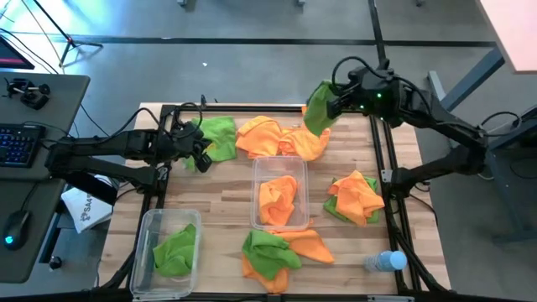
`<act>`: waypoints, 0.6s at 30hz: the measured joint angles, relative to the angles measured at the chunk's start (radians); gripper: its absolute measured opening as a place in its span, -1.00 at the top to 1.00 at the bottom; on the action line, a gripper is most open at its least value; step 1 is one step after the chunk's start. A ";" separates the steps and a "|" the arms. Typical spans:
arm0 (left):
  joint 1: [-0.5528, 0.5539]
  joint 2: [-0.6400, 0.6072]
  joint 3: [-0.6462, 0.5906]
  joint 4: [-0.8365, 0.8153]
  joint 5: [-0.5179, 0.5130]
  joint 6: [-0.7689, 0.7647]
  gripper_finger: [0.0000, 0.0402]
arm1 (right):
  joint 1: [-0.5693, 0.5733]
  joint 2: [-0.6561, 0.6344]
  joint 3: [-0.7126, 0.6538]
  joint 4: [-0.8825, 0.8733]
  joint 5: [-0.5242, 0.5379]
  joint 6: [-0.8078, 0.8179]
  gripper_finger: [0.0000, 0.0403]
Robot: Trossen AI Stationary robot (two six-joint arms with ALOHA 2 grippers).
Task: Sort microfiber towel by color & place in baskets
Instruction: Put the green microfiber towel into the left transparent bin
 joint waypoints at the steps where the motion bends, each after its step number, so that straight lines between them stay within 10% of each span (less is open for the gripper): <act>1: 0.000 0.000 0.000 0.028 -0.004 0.011 0.99 | 0.010 0.008 0.000 0.018 -0.001 -0.012 1.00; 18: 0.001 0.018 0.002 0.731 0.119 0.358 0.12 | 0.043 0.180 0.000 0.345 -0.284 -0.185 1.00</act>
